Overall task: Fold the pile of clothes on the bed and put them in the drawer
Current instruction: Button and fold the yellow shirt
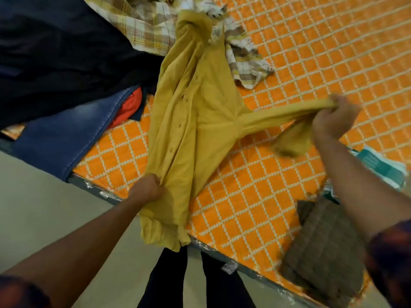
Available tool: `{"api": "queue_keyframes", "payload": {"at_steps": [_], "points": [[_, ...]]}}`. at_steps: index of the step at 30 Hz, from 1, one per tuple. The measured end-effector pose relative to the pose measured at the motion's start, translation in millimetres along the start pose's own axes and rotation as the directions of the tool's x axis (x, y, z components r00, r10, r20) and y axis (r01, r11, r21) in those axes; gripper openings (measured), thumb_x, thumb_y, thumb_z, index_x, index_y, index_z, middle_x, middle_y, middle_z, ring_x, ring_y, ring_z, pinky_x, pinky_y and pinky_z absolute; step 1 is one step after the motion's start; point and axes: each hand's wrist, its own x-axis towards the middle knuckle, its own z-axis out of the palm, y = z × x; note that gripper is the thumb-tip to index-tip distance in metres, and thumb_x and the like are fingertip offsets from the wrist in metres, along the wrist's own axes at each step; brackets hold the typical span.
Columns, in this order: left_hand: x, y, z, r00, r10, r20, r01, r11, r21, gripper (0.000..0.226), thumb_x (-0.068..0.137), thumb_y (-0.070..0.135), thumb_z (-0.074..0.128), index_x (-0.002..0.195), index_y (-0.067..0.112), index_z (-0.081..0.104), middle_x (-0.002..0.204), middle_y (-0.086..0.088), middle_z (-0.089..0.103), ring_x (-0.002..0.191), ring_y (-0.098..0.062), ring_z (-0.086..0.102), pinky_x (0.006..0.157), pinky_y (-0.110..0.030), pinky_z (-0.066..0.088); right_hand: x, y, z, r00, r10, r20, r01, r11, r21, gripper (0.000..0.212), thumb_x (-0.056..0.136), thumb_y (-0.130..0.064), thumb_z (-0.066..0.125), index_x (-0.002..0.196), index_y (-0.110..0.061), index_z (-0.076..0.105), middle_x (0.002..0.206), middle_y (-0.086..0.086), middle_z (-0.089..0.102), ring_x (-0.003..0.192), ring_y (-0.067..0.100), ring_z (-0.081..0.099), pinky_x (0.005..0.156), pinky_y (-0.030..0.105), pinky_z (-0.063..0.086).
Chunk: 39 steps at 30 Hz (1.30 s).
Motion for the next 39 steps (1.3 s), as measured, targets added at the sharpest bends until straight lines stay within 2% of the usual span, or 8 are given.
{"api": "queue_keyframes", "payload": {"at_steps": [4,9,14,21,27,32,36,39], "points": [[12,3,-9,0.997,-0.039,-0.061,0.043,0.997,0.063,0.036,0.090,0.033,0.061,0.123,0.018,0.061,0.122,-0.012,0.063,0.110,-0.033,0.061,0.087,-0.038,0.052,39,-30,23,0.952,0.199,0.234,-0.189,0.980,-0.064,0.052,0.090,-0.028,0.048,0.140,-0.020,0.058,0.134,0.007,0.057,0.117,0.026,0.060,0.089,0.027,0.043],[9,-1,2,0.999,-0.010,-0.051,0.022,0.973,0.229,0.043,0.092,0.037,0.061,0.130,0.020,0.055,0.123,-0.009,0.062,0.110,-0.031,0.061,0.080,-0.038,0.050,-111,-5,70,0.826,0.232,0.514,-0.218,0.972,-0.087,0.030,0.092,-0.030,0.063,0.115,-0.012,0.073,0.120,0.013,0.071,0.111,0.034,0.065,0.088,0.034,0.048],[10,-11,10,0.994,0.103,-0.034,-0.107,0.975,-0.195,0.042,0.091,0.016,0.055,0.132,0.006,0.057,0.127,-0.019,0.061,0.112,-0.038,0.059,0.081,-0.038,0.047,-305,36,102,0.606,0.414,0.679,-0.578,0.816,0.018,0.031,0.074,-0.051,0.071,0.084,-0.026,0.056,0.082,0.008,0.072,0.073,0.029,0.070,0.063,0.042,0.056],[2,-22,13,0.990,-0.029,-0.136,-0.088,0.632,-0.770,0.037,0.090,-0.006,0.039,0.081,0.015,0.068,0.079,-0.003,0.063,0.072,-0.020,0.058,0.074,-0.036,0.047,-346,17,95,0.810,0.345,0.474,-0.436,0.895,0.095,0.039,0.104,-0.026,0.051,0.066,-0.017,0.045,0.067,0.000,0.051,0.064,0.021,0.047,0.062,0.034,0.027],[-7,-38,0,0.978,-0.129,-0.165,-0.077,0.512,-0.855,0.037,0.085,-0.003,0.041,0.072,0.019,0.068,0.072,-0.007,0.063,0.070,-0.026,0.060,0.068,-0.036,0.050,-299,70,61,0.917,0.327,0.228,-0.353,0.932,0.082,0.032,0.107,-0.021,0.044,0.100,0.004,0.064,0.102,0.025,0.066,0.093,0.037,0.060,0.077,0.041,0.035],[-31,-22,-2,0.993,-0.066,-0.103,-0.057,0.494,-0.868,0.038,0.092,-0.007,0.040,0.076,0.016,0.065,0.057,0.002,0.065,0.057,-0.020,0.063,0.044,-0.021,0.049,-260,113,44,0.950,0.091,0.300,-0.064,0.993,-0.099,0.020,0.101,-0.031,0.053,0.110,-0.013,0.054,0.098,0.011,0.063,0.089,0.034,0.061,0.067,0.037,0.038],[-57,3,8,0.992,0.072,0.104,0.060,0.455,-0.889,0.026,0.095,0.004,0.046,0.093,0.014,0.070,0.074,0.000,0.074,0.070,-0.020,0.070,0.055,-0.028,0.056,-297,106,18,0.875,-0.209,0.436,0.195,0.978,0.076,0.032,0.085,-0.023,0.072,0.112,-0.016,0.058,0.103,-0.004,0.051,0.082,0.008,0.050,0.071,0.036,0.046],[-73,21,15,0.977,0.110,0.184,0.123,0.417,-0.901,0.027,0.095,0.003,0.044,0.103,0.011,0.068,0.067,0.002,0.072,0.058,-0.015,0.068,0.049,-0.025,0.053,-360,95,0,0.744,-0.323,0.585,0.263,0.946,0.188,0.054,0.075,-0.052,0.078,0.116,-0.022,0.060,0.104,-0.011,0.053,0.087,0.004,0.053,0.072,0.024,0.044]]}}
